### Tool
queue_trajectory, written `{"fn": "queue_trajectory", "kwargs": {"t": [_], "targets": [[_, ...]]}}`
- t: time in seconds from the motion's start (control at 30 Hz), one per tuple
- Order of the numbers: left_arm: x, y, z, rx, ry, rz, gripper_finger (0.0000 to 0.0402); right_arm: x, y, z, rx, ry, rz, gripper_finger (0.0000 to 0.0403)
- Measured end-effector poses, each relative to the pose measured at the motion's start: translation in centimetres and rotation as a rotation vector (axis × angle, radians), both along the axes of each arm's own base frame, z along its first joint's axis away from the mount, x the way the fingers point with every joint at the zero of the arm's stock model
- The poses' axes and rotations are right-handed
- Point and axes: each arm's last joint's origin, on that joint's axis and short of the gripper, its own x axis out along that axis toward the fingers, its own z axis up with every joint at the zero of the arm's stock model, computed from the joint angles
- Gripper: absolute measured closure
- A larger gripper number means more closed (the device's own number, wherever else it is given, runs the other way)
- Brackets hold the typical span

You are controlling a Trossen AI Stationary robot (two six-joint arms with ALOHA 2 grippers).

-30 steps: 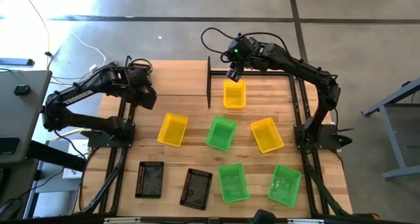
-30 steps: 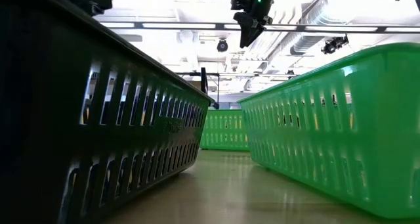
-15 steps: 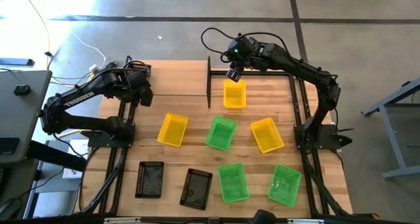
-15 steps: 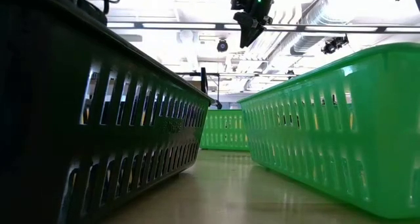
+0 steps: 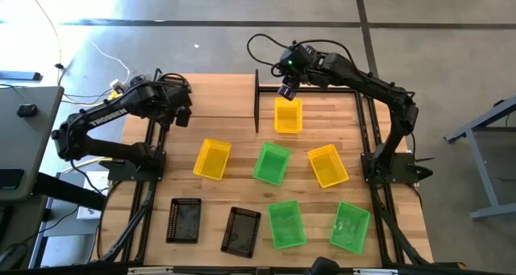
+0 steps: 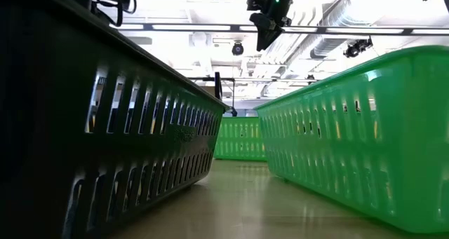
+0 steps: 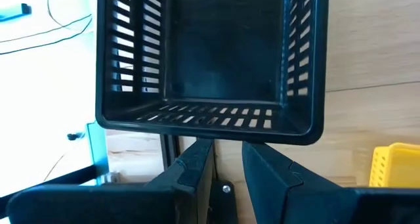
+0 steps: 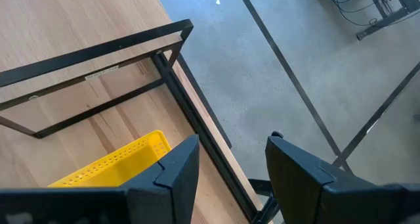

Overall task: Stack baskets on shelf by color
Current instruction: Put the top right black bin on the shelf, then put the top left green bin on the shelf

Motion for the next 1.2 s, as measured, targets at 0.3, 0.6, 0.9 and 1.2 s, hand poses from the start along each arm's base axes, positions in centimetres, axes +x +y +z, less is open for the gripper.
{"fn": "queue_trajectory", "kwargs": {"t": [0.3,0.6,0.9,1.2], "targets": [[0.9,0.6,-0.3,0.029,-0.044,-0.003,0.0328,0.0,0.0,0.0,0.000,-0.001,0.000,0.0242],[0.9,1.0,-0.2,0.036,-0.048,-0.038,0.0328,0.0,0.0,0.0,0.002,-0.002,0.001,0.0242],[0.5,0.5,0.2,0.013,-0.077,-0.107,0.0328,0.3,1.4,-0.3,0.091,-0.034,-0.021,0.0242],[0.9,-0.6,0.7,-0.018,-0.158,-0.253,0.0328,1.2,5.1,-0.8,0.246,-0.039,0.043,0.0242]]}}
